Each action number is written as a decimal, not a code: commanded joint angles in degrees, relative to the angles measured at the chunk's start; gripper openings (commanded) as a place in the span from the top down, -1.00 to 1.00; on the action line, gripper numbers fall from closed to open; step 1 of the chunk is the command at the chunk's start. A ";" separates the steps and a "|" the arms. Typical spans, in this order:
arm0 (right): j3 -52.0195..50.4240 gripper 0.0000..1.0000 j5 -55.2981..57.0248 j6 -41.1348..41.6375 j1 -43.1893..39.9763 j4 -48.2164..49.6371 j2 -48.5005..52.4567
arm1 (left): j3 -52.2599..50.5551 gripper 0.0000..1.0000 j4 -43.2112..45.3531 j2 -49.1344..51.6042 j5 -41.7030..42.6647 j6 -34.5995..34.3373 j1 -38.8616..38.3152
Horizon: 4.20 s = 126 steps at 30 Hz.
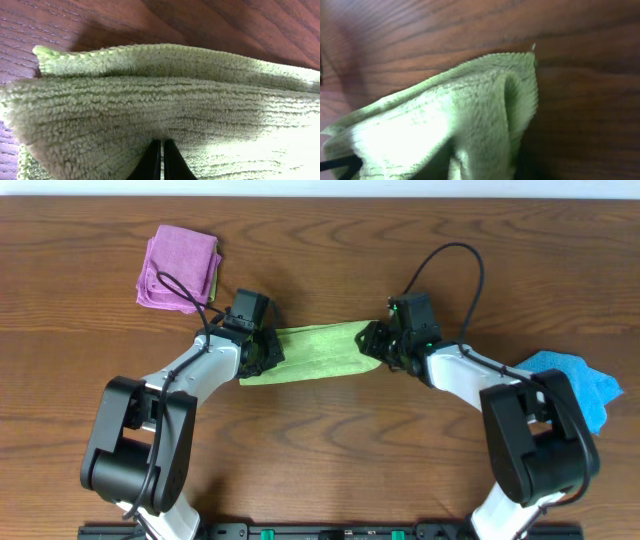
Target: Fold the cloth
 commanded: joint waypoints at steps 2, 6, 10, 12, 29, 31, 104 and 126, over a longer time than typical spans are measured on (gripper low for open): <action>-0.26 0.97 0.17 -1.07 0.39 0.50 0.68 | 0.76 0.88 -0.22 0.63 -0.83 0.59 0.11; -0.26 0.97 -0.04 -1.86 -0.02 0.52 -5.70 | 0.81 0.88 -0.20 0.61 0.96 0.55 0.11; -0.26 0.97 -1.16 -1.86 1.22 0.50 -11.47 | 0.94 0.88 -0.17 0.61 2.64 0.33 0.11; -0.13 0.98 -1.14 -1.86 2.47 0.55 -13.42 | 1.05 0.88 -0.15 0.61 2.67 0.15 0.11; 8.92 0.97 6.88 -4.07 16.55 0.68 -6.78 | 2.23 0.88 -1.16 -1.18 2.78 0.26 0.17; 9.88 0.97 7.61 -5.14 17.62 0.70 -5.55 | 2.23 0.88 -1.77 -2.25 2.58 0.48 0.22; 15.65 -0.99 7.74 -37.05 9.22 -46.45 -26.93 | 0.83 -0.91 -21.20 -31.19 6.25 1.86 19.65; -19.43 -0.99 8.35 -25.16 1.49 -52.37 -80.24 | -17.68 -0.90 -7.93 -29.46 21.07 -7.91 19.52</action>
